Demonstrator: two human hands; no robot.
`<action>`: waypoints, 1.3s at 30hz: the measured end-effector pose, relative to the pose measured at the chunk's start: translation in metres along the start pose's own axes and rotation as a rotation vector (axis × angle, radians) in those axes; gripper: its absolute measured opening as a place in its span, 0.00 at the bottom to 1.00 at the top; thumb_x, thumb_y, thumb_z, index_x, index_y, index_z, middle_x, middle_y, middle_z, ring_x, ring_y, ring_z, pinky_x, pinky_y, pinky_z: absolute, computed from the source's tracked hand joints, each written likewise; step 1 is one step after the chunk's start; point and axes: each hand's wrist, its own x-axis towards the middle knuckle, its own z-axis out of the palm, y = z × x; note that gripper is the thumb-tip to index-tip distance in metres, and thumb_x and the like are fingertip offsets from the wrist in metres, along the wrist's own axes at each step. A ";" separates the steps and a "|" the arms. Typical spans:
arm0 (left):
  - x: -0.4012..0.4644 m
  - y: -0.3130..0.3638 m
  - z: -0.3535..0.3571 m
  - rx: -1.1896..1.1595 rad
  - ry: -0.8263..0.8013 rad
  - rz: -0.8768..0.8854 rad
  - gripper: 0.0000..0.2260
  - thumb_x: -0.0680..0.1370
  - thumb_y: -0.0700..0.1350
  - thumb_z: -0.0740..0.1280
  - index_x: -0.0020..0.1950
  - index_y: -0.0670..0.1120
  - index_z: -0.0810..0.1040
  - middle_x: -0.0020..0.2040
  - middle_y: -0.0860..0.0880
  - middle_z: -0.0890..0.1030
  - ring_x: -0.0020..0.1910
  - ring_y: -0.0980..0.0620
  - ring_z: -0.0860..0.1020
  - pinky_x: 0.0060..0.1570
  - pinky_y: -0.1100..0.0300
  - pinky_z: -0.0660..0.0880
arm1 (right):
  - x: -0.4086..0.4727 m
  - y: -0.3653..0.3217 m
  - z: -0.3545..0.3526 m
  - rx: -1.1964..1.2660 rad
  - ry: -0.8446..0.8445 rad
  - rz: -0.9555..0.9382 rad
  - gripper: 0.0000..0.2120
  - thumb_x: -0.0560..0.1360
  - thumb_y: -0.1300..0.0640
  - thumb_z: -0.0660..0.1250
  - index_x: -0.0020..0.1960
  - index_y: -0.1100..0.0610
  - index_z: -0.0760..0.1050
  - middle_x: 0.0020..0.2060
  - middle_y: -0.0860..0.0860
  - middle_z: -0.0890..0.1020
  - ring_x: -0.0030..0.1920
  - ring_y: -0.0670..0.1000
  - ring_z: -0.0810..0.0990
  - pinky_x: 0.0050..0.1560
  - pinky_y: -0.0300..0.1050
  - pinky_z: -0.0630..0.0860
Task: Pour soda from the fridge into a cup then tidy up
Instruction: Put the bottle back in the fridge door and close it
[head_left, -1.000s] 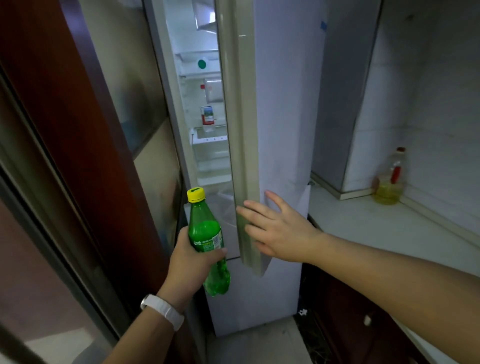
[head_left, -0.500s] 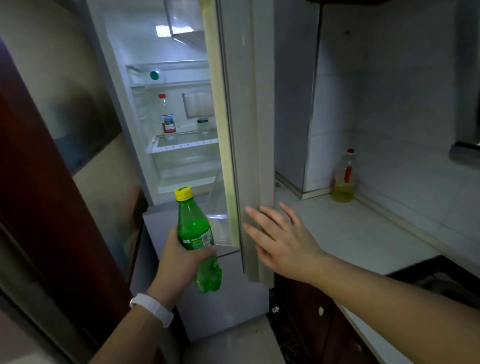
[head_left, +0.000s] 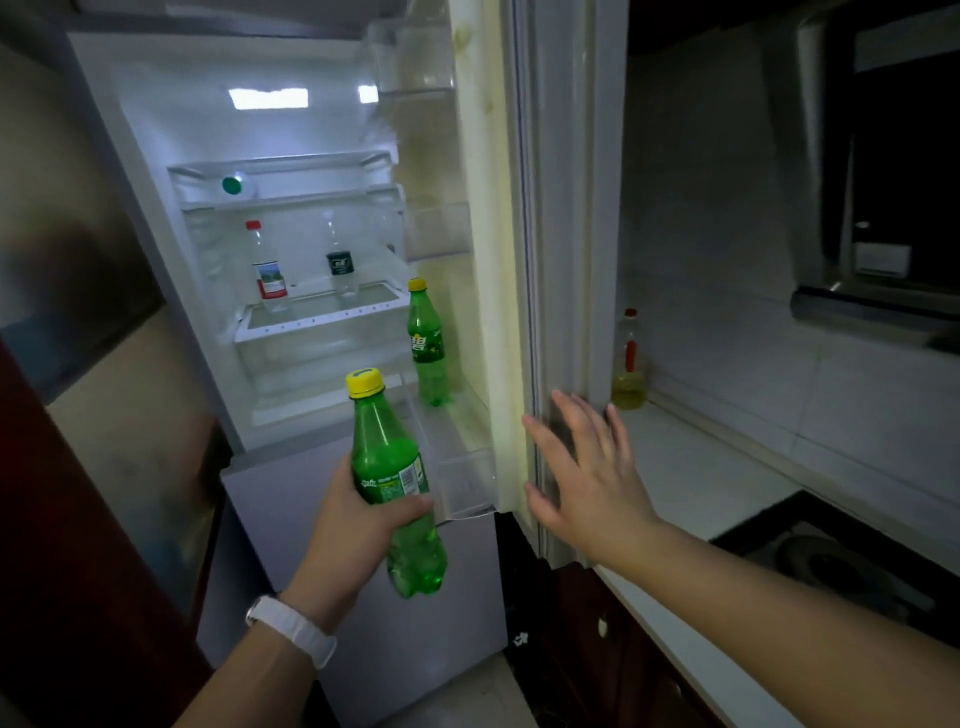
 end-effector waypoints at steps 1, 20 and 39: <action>0.005 0.001 0.000 0.003 -0.012 0.009 0.28 0.59 0.43 0.80 0.58 0.44 0.77 0.48 0.45 0.84 0.46 0.45 0.84 0.42 0.54 0.79 | -0.001 0.002 0.000 0.007 0.000 0.026 0.38 0.67 0.47 0.73 0.72 0.53 0.62 0.72 0.59 0.59 0.72 0.61 0.61 0.71 0.64 0.51; 0.106 0.003 0.017 -0.148 -0.316 0.102 0.25 0.64 0.39 0.81 0.56 0.53 0.77 0.47 0.51 0.85 0.45 0.53 0.83 0.45 0.55 0.80 | 0.016 -0.010 -0.003 0.118 0.070 0.501 0.35 0.73 0.49 0.70 0.75 0.49 0.57 0.74 0.49 0.54 0.73 0.55 0.56 0.69 0.57 0.61; 0.159 -0.009 0.006 -0.191 -0.401 0.091 0.24 0.65 0.36 0.80 0.55 0.52 0.77 0.50 0.50 0.84 0.48 0.51 0.83 0.45 0.57 0.78 | 0.061 0.012 0.024 0.108 -0.037 0.684 0.33 0.74 0.48 0.67 0.75 0.49 0.58 0.73 0.46 0.53 0.73 0.50 0.56 0.72 0.50 0.60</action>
